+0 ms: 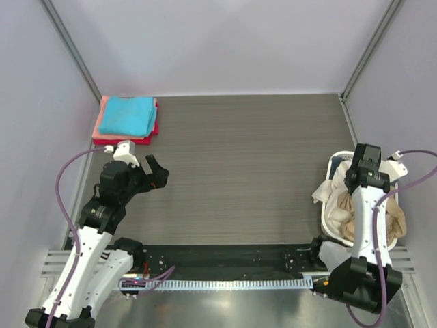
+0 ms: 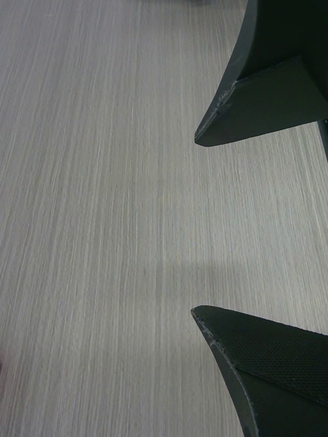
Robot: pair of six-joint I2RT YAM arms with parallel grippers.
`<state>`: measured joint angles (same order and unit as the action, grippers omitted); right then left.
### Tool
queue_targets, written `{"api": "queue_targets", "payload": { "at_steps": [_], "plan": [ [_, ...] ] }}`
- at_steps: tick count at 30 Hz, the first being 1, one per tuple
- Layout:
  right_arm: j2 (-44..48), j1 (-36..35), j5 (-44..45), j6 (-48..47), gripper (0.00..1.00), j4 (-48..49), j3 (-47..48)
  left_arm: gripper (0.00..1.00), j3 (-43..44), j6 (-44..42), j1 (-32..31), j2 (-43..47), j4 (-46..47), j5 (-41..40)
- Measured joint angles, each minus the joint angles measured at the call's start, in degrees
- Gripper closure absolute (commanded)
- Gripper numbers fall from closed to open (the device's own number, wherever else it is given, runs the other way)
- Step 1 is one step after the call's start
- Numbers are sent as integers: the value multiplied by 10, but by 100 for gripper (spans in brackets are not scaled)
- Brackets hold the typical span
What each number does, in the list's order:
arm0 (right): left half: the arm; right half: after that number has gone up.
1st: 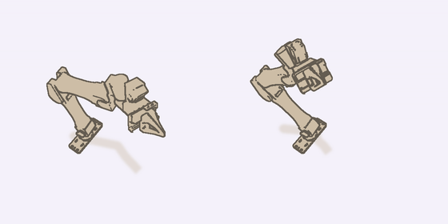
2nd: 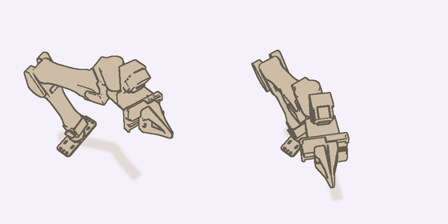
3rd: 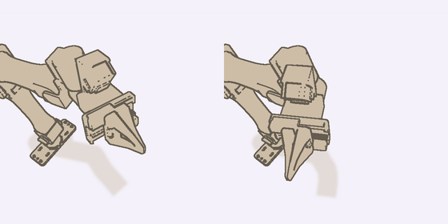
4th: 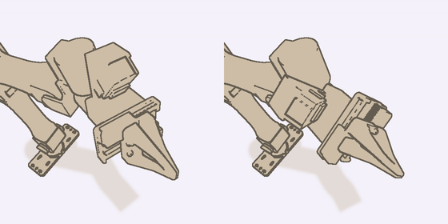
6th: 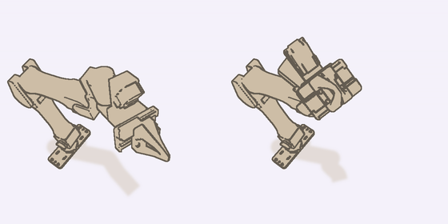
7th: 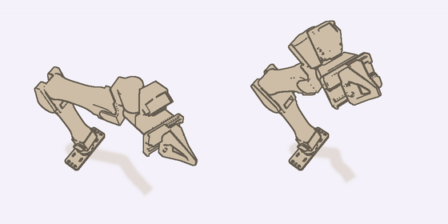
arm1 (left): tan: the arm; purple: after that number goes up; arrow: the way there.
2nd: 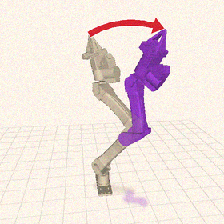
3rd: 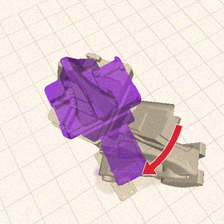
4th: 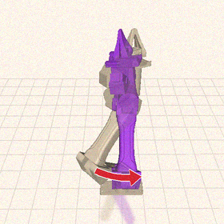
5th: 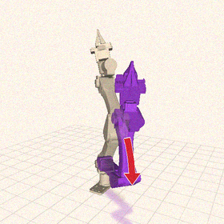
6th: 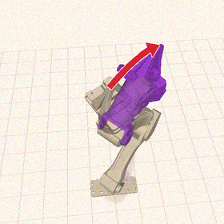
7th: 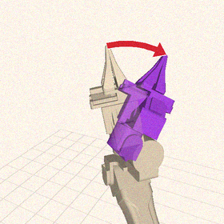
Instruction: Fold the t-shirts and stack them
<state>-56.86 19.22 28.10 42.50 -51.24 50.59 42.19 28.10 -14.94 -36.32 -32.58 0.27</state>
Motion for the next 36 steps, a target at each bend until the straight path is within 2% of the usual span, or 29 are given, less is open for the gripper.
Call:
{"api": "queue_targets", "payload": {
  "at_steps": [4,7,9,11,14,16,18,20,21,23,26,27,28,29,30,33,36],
  "plan": [
    [40,1,-22,-18,99,-19,24,0,0,0,0,-1,0,0],
    [45,-13,-82,-32,99,-23,75,0,0,-1,0,-2,0,0],
    [24,-63,-102,-35,99,-38,136,0,0,-1,0,-2,-1,-4],
    [-25,-158,-113,-39,99,-54,227,0,0,-2,0,-2,-4,-9],
    [-178,-325,-166,-68,99,-78,467,0,0,-5,0,-2,-7,-18],
    [-282,-394,-192,-86,96,-72,631,0,0,-9,0,-2,-9,-23],
    [-408,-455,-229,-108,95,-83,843,0,0,-12,0,-2,-14,-31],
    [-460,-486,-249,-120,98,-65,923,0,0,-14,0,-2,-17,-38],
    [-458,-492,-250,-125,99,-63,912,0,0,-14,0,-2,-19,-40],
    [-411,-494,-240,-133,99,-43,821,0,0,-15,0,-2,-20,-43],
    [-296,-486,-186,-130,99,5,604,0,0,-16,0,-4,-20,-45],
    [-256,-483,-164,-125,96,13,535,0,0,-16,0,-5,-20,-46],
    [-220,-478,-145,-120,69,19,476,0,0,-16,0,-8,-20,-46],
    [-176,-469,-130,-110,27,43,401,0,0,-16,0,-10,-20,-45],
    [-127,-456,-119,-103,1,50,322,0,0,-16,0,-12,-21,-46],
    [-68,-415,-119,-93,0,59,165,0,0,-16,0,-19,-21,-45],
    [-93,-401,-116,-82,0,52,73,0,0,-16,0,-23,-22,-43]
  ]
}}
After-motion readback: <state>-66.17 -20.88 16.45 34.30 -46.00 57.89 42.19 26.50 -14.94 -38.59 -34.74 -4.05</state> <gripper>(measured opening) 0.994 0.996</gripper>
